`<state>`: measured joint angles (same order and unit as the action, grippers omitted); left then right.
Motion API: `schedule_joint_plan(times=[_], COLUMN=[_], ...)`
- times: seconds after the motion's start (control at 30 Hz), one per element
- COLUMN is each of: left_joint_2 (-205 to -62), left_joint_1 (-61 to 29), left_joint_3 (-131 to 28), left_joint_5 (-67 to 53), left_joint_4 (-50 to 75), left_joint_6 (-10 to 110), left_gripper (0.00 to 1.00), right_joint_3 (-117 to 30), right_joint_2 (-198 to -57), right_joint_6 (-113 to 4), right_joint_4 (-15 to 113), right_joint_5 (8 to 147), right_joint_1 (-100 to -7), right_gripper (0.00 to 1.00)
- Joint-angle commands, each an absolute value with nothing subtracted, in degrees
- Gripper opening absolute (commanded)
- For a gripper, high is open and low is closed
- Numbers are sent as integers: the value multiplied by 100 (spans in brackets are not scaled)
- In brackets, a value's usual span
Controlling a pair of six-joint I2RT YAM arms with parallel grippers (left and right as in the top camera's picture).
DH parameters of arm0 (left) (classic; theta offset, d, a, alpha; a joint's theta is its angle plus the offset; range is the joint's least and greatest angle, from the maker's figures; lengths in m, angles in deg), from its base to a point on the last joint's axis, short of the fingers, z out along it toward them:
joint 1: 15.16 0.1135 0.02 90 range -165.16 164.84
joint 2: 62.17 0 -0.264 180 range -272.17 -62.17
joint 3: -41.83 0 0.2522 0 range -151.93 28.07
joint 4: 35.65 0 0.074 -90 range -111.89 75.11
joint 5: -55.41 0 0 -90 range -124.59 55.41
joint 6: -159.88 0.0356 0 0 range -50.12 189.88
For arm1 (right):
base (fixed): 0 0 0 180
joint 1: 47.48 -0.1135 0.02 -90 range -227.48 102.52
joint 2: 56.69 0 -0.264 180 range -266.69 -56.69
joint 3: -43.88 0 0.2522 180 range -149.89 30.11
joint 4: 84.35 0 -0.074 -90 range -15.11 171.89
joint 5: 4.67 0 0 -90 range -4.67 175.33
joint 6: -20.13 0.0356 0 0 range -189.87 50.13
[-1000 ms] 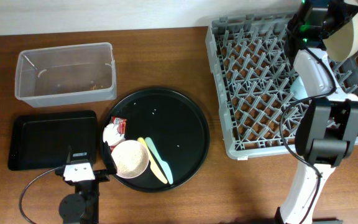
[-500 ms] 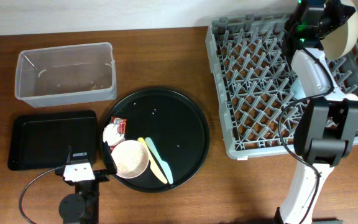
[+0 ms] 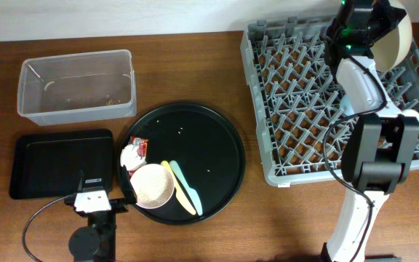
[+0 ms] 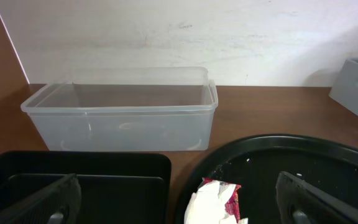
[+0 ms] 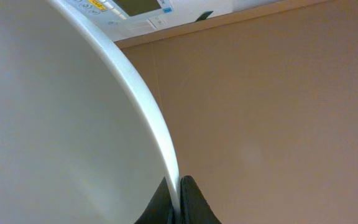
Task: Sort waste into correct bins and load items into the dishwasher rack
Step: 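Lower the plate upright into the rack and open the right gripper, then move the right gripper back over the round tray toward the pink bowl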
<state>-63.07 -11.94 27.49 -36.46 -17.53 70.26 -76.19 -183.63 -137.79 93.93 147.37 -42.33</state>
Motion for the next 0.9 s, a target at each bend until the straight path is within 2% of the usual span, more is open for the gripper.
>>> schedule_joint_plan(times=[0.0, 0.03, 0.07, 0.1, 0.2, 0.3, 0.4, 0.5, 0.67, 0.87], left_joint_2=[-6283, -6283, -6283, -6283, -6283, -6283, -6283, -6283, -6283, -6283], left_joint_1=[-1203, -1203, -1203, -1203, -1203, -1203, -1203, -1203, -1203, -1203], left_joint_3=[2754, 2754, 2754, 2754, 2754, 2754, 2754, 2754, 2754, 2754], left_joint_5=[-3580, -3580, -3580, -3580, -3580, -3580, -3580, -3580, -3580, -3580], left_joint_4=[-1709, -1709, -1709, -1709, -1709, -1709, -1709, -1709, -1709, -1709], left_joint_6=[7072, 7072, 7072, 7072, 7072, 7072, 7072, 7072, 7072, 7072], left_gripper=[99, 99, 99, 99, 99, 99, 99, 99, 99, 99], right_joint_3=[-7715, -7715, -7715, -7715, -7715, -7715, -7715, -7717, -7732, -7750], right_joint_2=[-18533, -18533, -18533, -18533, -18533, -18533, -18533, -18531, -18531, -18413], right_joint_6=[-13687, -13689, -13689, -13700, -13707, -13707, -13685, -13687, -13711, -13709], right_joint_4=[9417, 9443, 9528, 9611, 9607, 9629, 9626, 9716, 10455, 10518], right_joint_5=[14757, 14768, 14768, 14746, 14739, 14658, 14597, 14621, 15089, 15644], right_joint_1=[-4299, -4332, -4401, -4482, -4677, -4928, -5193, -5433, -5682, -5798], right_gripper=[5, 5, 20, 48, 52, 64, 71, 96, 98, 98])
